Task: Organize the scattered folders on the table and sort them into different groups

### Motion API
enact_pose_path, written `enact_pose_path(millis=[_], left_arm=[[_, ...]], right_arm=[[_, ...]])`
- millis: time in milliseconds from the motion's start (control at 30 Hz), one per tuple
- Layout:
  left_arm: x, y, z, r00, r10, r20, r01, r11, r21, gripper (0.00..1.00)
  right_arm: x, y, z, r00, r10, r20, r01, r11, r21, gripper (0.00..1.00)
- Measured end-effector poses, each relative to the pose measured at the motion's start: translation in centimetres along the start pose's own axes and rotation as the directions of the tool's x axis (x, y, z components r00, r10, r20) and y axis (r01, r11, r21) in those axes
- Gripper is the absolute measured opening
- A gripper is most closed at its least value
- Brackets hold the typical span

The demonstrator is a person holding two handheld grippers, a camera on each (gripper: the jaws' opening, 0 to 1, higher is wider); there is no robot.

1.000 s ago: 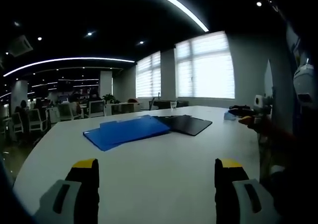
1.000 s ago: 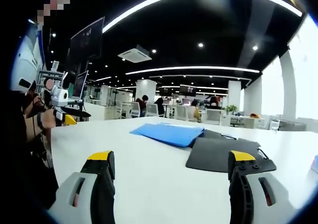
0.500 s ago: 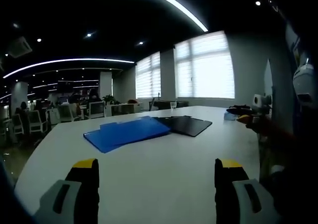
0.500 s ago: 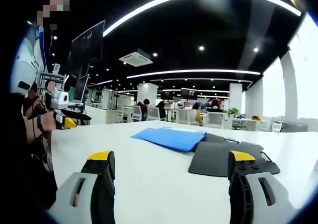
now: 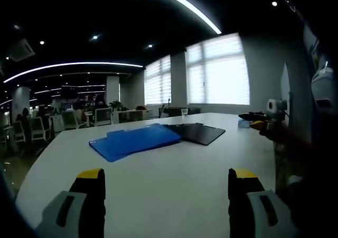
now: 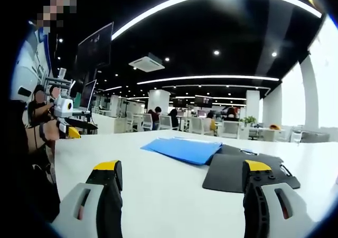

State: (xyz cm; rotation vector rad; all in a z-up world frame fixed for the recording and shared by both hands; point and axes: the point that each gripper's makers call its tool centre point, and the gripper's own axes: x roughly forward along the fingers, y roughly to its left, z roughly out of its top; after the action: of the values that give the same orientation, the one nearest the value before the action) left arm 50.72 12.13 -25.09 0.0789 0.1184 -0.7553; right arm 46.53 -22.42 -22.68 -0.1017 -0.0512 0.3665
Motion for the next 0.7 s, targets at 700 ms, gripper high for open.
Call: enact_pose_path(millis=[700], left_arm=[[-0.1, -0.1, 0.2, 1.0, 0.003, 0.011, -0.003, 1.0, 0.0, 0.95]], right_arm=[[1.5, 0.0, 1.0, 1.0, 0.014, 0.027, -0.014, 1.0, 0.007, 0.93]])
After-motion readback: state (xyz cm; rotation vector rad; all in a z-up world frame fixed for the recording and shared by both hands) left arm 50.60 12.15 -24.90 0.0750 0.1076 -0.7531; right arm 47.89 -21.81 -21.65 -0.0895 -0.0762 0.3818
